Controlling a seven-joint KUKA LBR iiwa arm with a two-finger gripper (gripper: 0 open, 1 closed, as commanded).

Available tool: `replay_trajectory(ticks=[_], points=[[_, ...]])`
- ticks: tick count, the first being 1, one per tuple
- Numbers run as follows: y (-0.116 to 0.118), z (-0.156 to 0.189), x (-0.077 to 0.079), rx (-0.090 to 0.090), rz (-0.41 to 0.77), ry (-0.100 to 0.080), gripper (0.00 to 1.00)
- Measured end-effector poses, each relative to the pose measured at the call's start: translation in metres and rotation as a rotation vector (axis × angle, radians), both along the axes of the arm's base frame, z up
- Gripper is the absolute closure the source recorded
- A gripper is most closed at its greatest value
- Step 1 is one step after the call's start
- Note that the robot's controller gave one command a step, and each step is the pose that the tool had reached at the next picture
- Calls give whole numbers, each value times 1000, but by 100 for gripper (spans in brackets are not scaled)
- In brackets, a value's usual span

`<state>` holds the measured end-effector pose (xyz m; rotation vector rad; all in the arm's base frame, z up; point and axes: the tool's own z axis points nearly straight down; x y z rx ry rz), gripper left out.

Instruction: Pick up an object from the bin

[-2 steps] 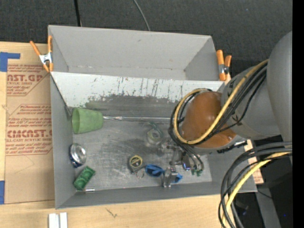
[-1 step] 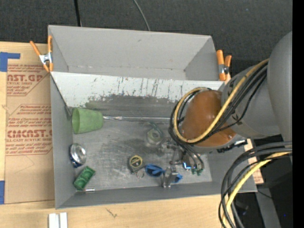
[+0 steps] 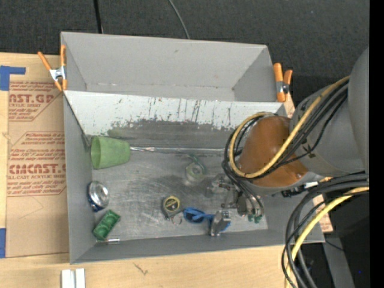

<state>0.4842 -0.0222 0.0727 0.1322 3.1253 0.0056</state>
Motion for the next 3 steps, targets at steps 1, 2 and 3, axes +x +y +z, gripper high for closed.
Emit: replay_trajectory(ticks=[1, 2, 3], points=[[18, 0, 0, -5, -49, 1, 0], [19, -1, 0, -3, -47, 4, 100], [19, 30, 0, -2, -47, 11, 100]])
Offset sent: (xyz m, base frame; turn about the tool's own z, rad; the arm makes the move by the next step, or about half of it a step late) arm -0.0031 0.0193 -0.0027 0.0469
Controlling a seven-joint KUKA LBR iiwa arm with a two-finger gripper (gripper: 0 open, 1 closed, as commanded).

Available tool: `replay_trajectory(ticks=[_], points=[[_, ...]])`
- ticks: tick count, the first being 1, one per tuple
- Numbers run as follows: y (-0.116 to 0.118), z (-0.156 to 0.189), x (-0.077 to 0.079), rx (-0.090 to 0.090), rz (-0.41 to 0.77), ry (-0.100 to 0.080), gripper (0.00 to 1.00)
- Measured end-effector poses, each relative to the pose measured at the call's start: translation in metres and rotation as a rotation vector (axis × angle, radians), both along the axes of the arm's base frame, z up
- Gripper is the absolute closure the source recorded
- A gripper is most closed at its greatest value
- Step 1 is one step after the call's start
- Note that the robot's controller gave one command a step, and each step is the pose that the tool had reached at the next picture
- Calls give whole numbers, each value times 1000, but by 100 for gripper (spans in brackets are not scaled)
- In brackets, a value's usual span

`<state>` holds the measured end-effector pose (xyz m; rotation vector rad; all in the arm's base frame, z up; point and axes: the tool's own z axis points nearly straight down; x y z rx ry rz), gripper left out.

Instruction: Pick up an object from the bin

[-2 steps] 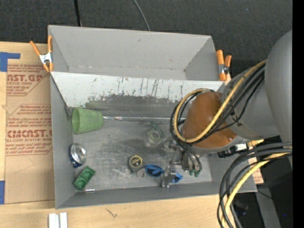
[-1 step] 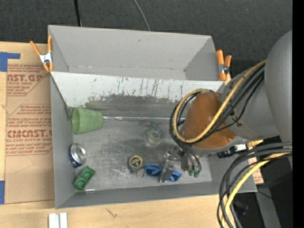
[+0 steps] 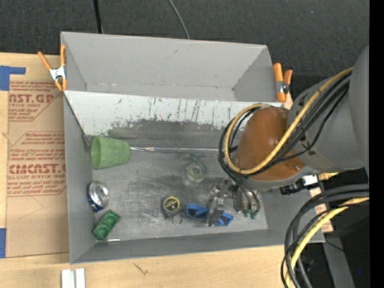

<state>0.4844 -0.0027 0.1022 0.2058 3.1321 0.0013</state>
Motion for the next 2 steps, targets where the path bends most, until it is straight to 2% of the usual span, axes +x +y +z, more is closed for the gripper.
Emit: replay_trajectory(ticks=[1, 2], points=[[1, 46, 1, 0, 1, -2, 100], [1, 67, 2, 0, 2, 0, 100]])
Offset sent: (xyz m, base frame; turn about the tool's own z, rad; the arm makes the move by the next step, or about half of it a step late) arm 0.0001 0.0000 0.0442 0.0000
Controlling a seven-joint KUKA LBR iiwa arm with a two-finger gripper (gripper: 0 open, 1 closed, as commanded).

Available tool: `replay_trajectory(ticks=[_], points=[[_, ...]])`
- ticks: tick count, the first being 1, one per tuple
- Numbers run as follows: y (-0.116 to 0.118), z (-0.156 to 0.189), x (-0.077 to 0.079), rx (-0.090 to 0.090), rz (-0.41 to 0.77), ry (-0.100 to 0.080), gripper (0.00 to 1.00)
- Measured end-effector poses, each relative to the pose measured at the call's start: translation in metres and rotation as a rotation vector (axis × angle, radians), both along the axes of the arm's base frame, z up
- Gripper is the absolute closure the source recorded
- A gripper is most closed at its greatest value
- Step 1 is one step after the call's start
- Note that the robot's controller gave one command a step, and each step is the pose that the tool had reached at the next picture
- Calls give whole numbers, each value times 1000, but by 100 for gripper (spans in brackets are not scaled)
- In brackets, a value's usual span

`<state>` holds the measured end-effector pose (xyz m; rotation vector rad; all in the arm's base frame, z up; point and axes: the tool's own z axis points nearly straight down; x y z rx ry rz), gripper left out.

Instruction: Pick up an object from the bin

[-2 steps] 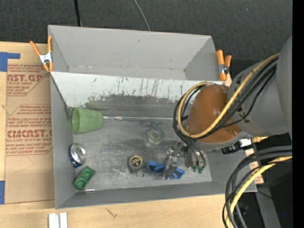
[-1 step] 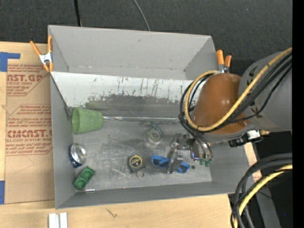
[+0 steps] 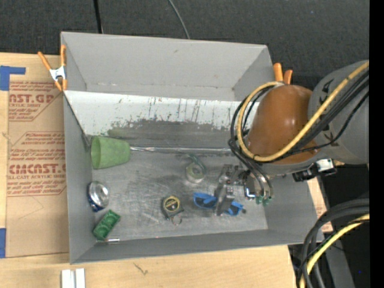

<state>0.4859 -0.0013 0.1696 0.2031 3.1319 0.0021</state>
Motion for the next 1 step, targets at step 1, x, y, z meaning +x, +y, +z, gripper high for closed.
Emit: replay_trajectory(ticks=[1], points=[[1, 32, 1, 0, 1, -1, 100]])
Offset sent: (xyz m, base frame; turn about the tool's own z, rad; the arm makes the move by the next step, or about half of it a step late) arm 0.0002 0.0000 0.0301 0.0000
